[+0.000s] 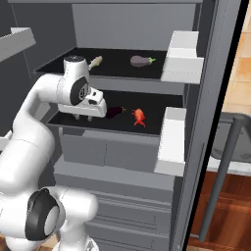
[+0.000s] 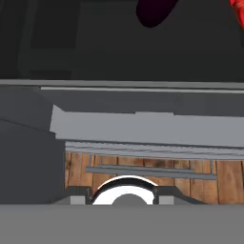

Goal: Place one eggplant and one fish in each tupperware on the nearby counter, to pack two identical lunches.

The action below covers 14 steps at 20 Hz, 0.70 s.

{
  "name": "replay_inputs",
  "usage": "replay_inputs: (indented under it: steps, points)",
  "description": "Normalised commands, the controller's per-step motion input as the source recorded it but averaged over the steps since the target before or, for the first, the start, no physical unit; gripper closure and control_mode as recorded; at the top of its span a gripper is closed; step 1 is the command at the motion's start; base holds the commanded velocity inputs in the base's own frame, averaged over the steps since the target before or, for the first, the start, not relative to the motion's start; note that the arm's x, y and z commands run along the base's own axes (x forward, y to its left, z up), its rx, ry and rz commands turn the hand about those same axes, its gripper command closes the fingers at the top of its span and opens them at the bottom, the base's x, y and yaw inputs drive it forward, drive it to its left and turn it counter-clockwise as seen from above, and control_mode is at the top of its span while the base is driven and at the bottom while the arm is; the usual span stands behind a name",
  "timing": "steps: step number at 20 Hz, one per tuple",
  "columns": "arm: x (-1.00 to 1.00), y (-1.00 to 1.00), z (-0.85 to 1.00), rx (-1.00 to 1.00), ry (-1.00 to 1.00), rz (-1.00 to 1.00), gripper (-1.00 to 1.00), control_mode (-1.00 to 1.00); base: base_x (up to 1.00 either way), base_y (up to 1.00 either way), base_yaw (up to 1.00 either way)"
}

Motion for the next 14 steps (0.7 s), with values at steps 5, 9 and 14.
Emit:
replay_inputs:
  steps: [5, 9, 14]
  points:
    - [0.0, -0.06, -0.01, 0.0, -0.13, -0.01, -1.0, -1.0, 0.0, 0.0, 0.0]
    - [0.0, -0.33, -0.16, 0.0, -0.12, -0.05, -1.0, -1.0, 0.0, 0.0, 0.0]
    - [0.02, -0.18, -0.39, 0.0, -0.1, -0.06, -1.0, -1.0, 0.0, 0.0, 0.0]
